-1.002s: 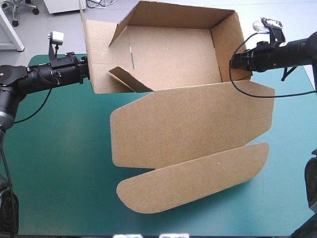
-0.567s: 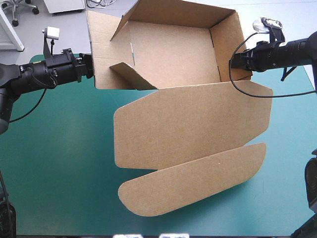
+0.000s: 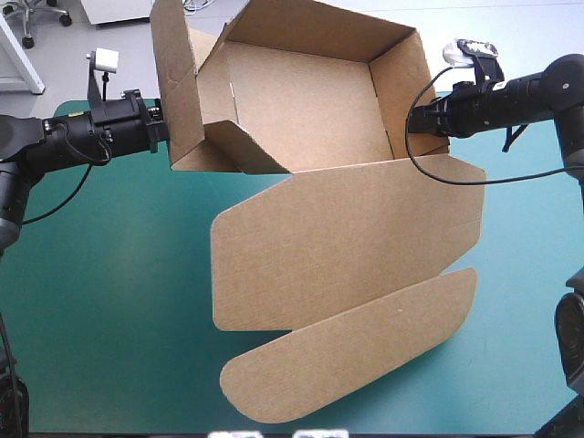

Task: Fold the box

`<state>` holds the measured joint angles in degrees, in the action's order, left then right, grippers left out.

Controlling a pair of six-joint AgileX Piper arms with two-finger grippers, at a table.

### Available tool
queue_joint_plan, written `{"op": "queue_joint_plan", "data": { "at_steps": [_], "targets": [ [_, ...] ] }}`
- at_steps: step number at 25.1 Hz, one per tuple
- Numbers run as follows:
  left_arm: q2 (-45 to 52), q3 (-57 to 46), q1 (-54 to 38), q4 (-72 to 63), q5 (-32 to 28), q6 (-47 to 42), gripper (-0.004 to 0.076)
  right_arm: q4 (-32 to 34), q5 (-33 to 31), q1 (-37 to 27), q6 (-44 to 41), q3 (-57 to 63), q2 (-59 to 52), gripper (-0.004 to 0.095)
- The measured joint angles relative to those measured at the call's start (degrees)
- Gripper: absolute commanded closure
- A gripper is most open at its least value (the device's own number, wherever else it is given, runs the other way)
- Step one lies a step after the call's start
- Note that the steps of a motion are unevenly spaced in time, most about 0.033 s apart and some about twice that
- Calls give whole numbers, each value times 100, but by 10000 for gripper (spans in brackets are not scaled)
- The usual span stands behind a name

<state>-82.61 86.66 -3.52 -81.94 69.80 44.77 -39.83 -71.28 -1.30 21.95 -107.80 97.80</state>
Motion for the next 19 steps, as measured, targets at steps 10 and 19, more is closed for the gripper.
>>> {"op": "queue_joint_plan", "data": {
  "at_steps": [10, 19],
  "targets": [
    [115, 585, 18, 212, -4, -204, 734, 13, -18, 55, -140, 0, 72, 906],
    [115, 604, 29, 565, 34, -329, 734, 427, -8, 65, -192, 0, 166, 906]
  ]
}}
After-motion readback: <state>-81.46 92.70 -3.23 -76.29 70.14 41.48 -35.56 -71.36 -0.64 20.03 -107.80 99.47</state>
